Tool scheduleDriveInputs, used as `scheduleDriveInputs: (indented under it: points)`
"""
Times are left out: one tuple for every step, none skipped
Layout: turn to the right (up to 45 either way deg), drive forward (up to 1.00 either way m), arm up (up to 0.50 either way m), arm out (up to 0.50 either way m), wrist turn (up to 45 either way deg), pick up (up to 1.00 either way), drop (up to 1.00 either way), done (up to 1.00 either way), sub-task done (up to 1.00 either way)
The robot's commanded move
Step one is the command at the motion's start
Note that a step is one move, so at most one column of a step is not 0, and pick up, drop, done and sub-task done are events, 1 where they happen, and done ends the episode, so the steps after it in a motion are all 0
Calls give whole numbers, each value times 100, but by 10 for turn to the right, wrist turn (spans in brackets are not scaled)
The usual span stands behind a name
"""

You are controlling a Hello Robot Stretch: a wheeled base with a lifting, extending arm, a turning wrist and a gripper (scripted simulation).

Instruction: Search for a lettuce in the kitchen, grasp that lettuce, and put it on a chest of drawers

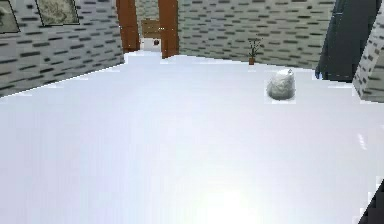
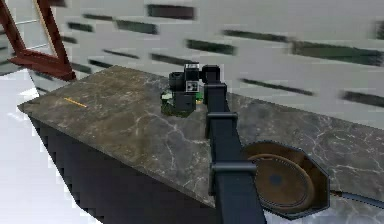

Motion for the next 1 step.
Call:
scheduleDriveInputs:
  points:
    - [0,0,6,0,0,0,0,0,0]
